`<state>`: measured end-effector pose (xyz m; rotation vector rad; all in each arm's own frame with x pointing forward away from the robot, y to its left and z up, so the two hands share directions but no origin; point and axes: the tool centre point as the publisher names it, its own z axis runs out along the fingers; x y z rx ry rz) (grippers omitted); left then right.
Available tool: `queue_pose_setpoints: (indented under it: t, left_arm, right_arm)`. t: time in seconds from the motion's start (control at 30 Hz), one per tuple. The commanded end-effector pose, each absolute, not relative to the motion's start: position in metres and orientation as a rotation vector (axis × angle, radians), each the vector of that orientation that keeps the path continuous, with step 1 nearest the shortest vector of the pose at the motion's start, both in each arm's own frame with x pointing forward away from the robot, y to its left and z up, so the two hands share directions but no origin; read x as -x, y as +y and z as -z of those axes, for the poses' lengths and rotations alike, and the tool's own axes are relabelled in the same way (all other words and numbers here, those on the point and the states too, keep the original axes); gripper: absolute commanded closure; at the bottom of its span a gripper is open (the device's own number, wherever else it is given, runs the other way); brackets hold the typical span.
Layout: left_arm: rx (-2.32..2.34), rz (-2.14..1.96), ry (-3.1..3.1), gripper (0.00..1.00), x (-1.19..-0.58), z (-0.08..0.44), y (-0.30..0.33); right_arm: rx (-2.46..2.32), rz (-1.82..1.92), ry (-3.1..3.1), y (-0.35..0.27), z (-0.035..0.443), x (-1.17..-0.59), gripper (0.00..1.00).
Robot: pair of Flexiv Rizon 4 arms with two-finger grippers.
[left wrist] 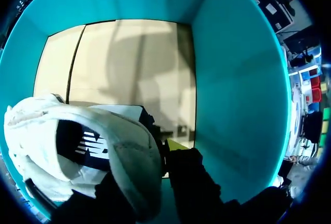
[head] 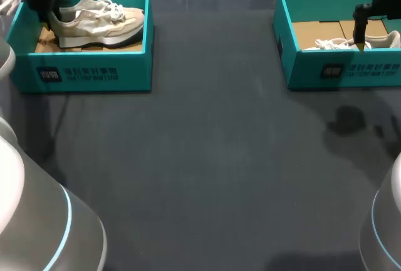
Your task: Take the shoe out of the shoebox, open the shoe tongue, remove and reinsert the insole, then place the shoe into the shoebox
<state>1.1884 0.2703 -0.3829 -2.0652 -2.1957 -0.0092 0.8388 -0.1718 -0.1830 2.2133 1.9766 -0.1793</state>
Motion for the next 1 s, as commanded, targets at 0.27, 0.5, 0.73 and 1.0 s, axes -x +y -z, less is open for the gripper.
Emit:
queue_pose_setpoints:
  t: [0.27,0.5,0.73,1.0]
  left_arm:
    - [2.083,0.024,-2.2,1.0,-1.192,0.373,0.273]
    - [2.106,0.055,-2.197,1.0,-1.192,0.365,0.284]
    - [2.126,0.076,-2.218,1.0,-1.186,0.341,0.293]
    - [2.131,0.076,-2.249,1.0,-1.181,0.31,0.295]
  right_arm:
    - [-2.214,0.18,1.975,-0.171,0.183,-0.839,0.0]
    - [-2.214,0.18,1.975,-0.171,0.183,-0.839,0.0]
    - [-2.214,0.18,1.975,-0.171,0.183,-0.839,0.0]
    - [-2.214,0.18,1.975,-0.171,0.183,-0.839,0.0]
